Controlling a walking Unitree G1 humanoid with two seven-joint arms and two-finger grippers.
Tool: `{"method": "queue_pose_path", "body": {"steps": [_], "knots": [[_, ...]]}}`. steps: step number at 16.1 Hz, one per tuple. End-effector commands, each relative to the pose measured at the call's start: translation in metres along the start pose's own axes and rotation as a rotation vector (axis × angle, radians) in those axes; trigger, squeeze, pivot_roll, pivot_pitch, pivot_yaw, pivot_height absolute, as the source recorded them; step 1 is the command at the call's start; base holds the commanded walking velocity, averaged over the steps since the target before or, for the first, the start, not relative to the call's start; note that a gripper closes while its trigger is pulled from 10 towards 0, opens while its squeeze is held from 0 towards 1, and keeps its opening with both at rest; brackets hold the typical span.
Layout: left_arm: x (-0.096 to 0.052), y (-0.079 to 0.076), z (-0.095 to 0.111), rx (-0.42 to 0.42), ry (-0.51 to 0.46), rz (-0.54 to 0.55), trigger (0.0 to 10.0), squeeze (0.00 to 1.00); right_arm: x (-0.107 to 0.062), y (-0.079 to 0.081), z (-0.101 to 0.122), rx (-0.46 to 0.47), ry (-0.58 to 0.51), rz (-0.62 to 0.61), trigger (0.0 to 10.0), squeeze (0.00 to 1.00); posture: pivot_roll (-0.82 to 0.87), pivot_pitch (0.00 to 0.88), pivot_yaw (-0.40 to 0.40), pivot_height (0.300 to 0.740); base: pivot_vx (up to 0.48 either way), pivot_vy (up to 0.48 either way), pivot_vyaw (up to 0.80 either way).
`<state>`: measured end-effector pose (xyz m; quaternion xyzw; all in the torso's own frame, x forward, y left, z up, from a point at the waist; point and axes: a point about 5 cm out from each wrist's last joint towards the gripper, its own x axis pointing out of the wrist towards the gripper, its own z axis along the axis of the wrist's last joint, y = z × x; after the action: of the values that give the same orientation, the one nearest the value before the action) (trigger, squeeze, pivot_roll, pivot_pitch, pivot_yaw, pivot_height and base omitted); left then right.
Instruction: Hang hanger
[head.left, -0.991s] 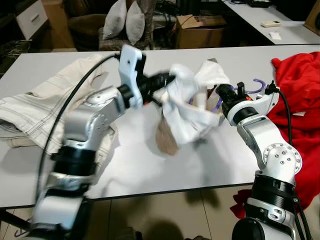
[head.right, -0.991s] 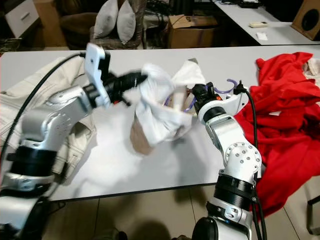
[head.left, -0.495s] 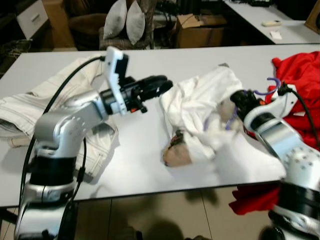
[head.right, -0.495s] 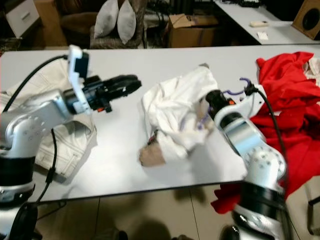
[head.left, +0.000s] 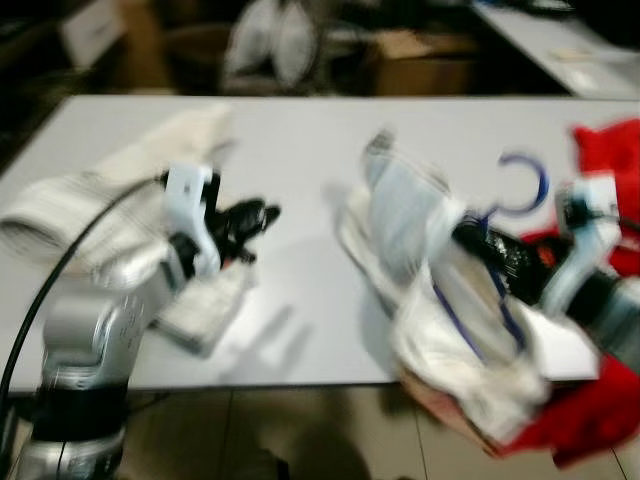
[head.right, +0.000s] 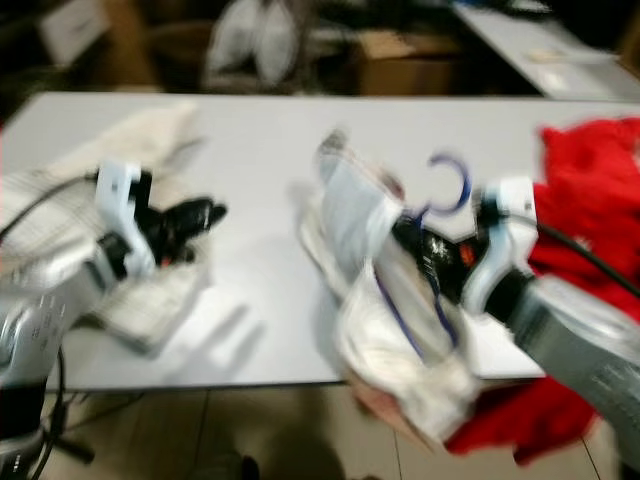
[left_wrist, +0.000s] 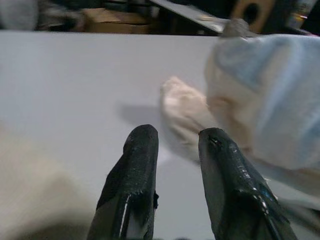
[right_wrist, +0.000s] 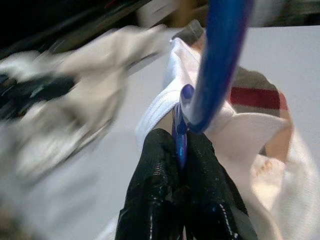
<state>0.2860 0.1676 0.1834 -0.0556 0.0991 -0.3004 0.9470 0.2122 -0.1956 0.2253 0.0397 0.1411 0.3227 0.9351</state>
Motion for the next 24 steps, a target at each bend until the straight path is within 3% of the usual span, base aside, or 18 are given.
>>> {"method": "queue_pose_path", "body": {"steps": [1, 3, 8, 14, 15, 18, 24], "knots": [[-0.006, -0.005, 0.002, 0.012, -0.003, -0.014, 10.0, 0.00, -0.009, 0.016, 0.005, -0.078, 0.014, 0.127, 10.0, 0.00, 0.01, 0.000, 0.013, 0.740, 0.000, 0.000, 0.80], [-0.014, -0.020, -0.007, 0.034, 0.041, -0.127, 10.0, 0.00, -0.022, 0.036, -0.005, -0.167, 0.143, 0.289, 10.0, 0.00, 0.01, 0.000, 0.000, 0.740, 0.000, 0.000, 0.80], [-0.032, -0.039, -0.016, 0.090, 0.108, -0.217, 10.0, 0.00, -0.036, 0.046, -0.020, -0.181, 0.283, 0.462, 10.0, 0.00, 0.04, 0.000, -0.058, 0.740, 0.000, 0.000, 0.80], [-0.028, -0.028, -0.028, 0.143, 0.159, -0.141, 10.0, 0.00, -0.012, 0.038, -0.046, -0.182, 0.265, 0.389, 10.0, 0.00, 0.07, 0.000, -0.022, 0.740, 0.000, 0.000, 0.80], [-0.021, -0.026, -0.024, 0.097, 0.127, -0.106, 10.0, 0.00, -0.011, 0.037, -0.045, -0.192, 0.246, 0.378, 10.0, 0.00, 0.06, 0.000, -0.001, 0.740, 0.000, 0.000, 0.80], [-0.009, -0.025, -0.022, 0.102, 0.093, -0.070, 10.0, 0.00, -0.006, 0.038, -0.046, -0.215, 0.212, 0.368, 10.0, 0.00, 0.06, 0.000, 0.031, 0.740, 0.000, 0.000, 0.80], [-0.014, -0.024, -0.024, 0.108, 0.075, -0.041, 10.0, 0.00, 0.001, 0.034, -0.049, -0.256, 0.253, 0.449, 10.0, 0.00, 0.09, 0.000, -0.019, 0.740, 0.000, 0.000, 0.80]]}}
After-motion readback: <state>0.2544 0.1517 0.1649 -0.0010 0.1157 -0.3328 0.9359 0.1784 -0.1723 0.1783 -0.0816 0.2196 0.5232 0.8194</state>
